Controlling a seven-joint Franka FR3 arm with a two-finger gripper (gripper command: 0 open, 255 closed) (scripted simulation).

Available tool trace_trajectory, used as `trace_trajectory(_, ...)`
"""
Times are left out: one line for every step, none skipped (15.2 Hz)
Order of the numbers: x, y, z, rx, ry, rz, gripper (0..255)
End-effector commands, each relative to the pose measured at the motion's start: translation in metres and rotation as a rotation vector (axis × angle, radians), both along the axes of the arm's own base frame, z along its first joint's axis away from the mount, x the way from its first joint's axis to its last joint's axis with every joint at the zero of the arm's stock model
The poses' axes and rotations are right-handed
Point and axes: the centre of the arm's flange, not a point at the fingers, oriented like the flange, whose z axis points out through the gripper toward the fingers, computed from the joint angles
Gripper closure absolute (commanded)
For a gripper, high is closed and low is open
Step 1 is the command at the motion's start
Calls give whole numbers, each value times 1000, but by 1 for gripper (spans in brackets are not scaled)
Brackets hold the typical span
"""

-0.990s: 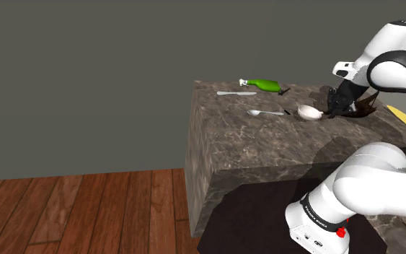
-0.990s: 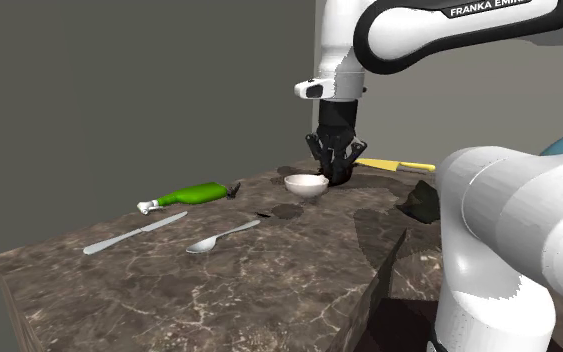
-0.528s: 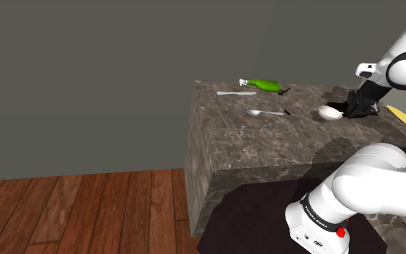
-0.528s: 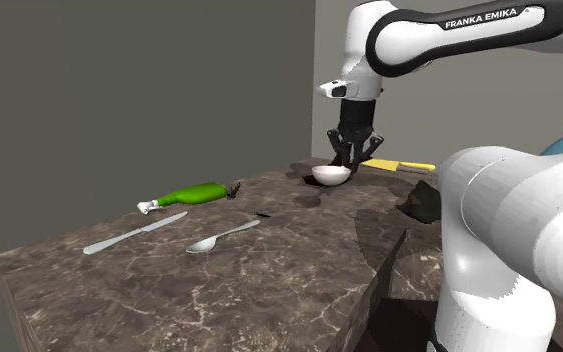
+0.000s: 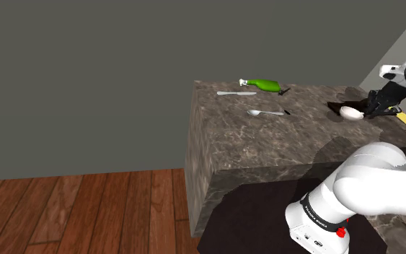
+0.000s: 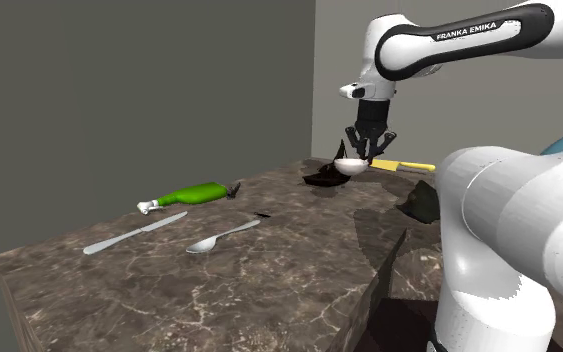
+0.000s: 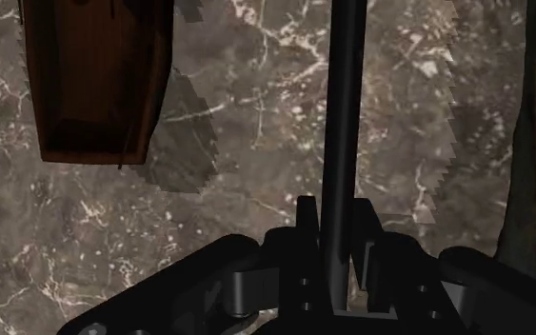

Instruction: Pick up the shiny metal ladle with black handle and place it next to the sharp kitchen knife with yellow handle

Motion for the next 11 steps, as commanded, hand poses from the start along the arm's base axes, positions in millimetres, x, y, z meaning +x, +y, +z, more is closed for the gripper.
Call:
trace_trajectory(-15,-23,1,0,1,1,255)
trace_trajectory(-22,-34,1,0,1,1,255)
trace_trajectory(-29,-45,1,0,1,1,255)
trace_trajectory(-36,-56,1,0,1,1,255)
trace_trajectory(-43,-68,1,0,1,1,255)
trace_trajectory(-50,-79,1,0,1,1,255)
trace_trajectory(-57,-90,1,0,1,1,255)
trace_trajectory(-64,-101,1,0,1,1,255)
trace_trajectory(-71,-112,1,0,1,1,255)
trace_trajectory(-77,-124,1,0,1,1,255)
trace_trajectory(-84,-135,1,0,1,1,255)
